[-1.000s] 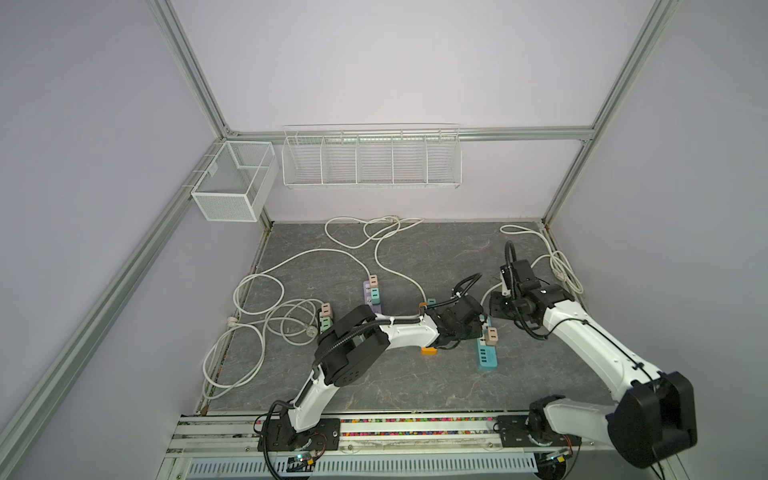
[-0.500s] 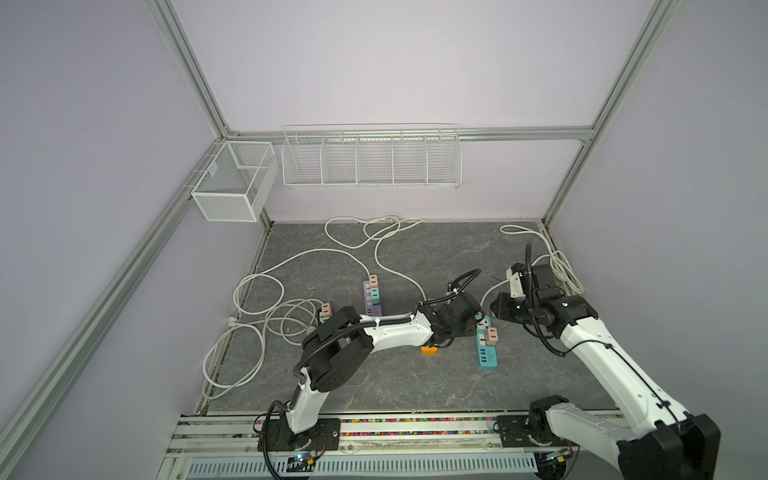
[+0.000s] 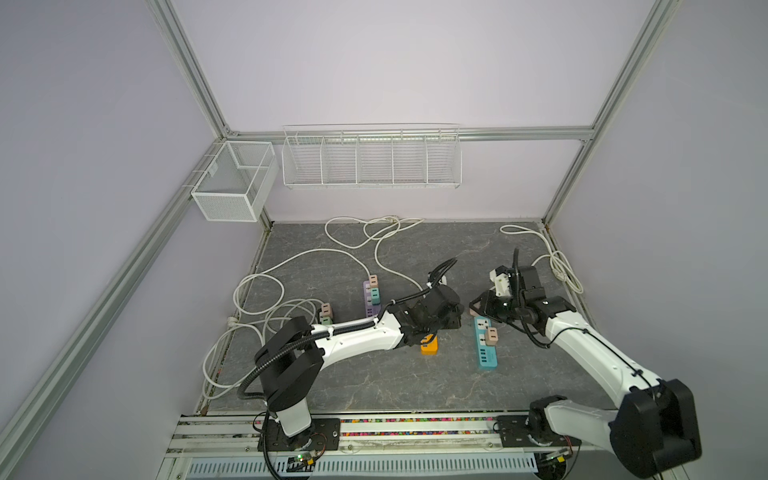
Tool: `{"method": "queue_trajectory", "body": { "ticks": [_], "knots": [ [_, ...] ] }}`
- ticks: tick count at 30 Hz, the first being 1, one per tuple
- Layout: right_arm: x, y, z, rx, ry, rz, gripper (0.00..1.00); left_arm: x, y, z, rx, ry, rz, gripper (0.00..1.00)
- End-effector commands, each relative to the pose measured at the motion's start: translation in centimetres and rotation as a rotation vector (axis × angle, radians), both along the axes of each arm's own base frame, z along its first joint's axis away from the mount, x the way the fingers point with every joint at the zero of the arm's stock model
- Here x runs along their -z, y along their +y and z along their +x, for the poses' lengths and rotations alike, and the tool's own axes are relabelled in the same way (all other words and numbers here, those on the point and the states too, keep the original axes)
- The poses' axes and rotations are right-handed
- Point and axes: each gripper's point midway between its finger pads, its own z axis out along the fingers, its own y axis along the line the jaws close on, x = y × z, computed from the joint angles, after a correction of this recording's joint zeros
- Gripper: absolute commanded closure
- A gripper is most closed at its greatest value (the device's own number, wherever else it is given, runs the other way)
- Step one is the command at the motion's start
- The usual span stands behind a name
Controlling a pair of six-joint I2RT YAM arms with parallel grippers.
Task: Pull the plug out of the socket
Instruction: 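Lift the pink plug away with right gripper while left gripper opens and withdraws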
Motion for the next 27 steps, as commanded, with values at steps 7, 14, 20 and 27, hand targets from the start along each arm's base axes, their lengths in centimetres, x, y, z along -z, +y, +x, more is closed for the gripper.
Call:
{"method": "queue_trajectory", "body": {
  "ticks": [7, 14, 20, 27],
  "knots": [
    [2.9, 2.7, 2.7, -0.021, 0.023, 0.055, 0.94, -1.4, 2.3, 0.1, -0.014, -0.012, -0.035, 0.59],
    [4.7, 3.0, 4.3, -0.007, 0.041, 0.021, 0.94, -1.2, 3.8, 0.3, -0.041, -0.002, -0.063, 0.55],
    [5.2, 4.1, 5.7, -0.029, 0.023, 0.040, 0.93, -1.4, 5.5, 0.5, -0.095, -0.033, -0.080, 0.49],
    [6.4, 4.9, 6.8, -0.031, 0.050, 0.024, 0.91, -1.5, 6.3, 0.6, -0.112, -0.040, -0.078, 0.44]
  ]
}}
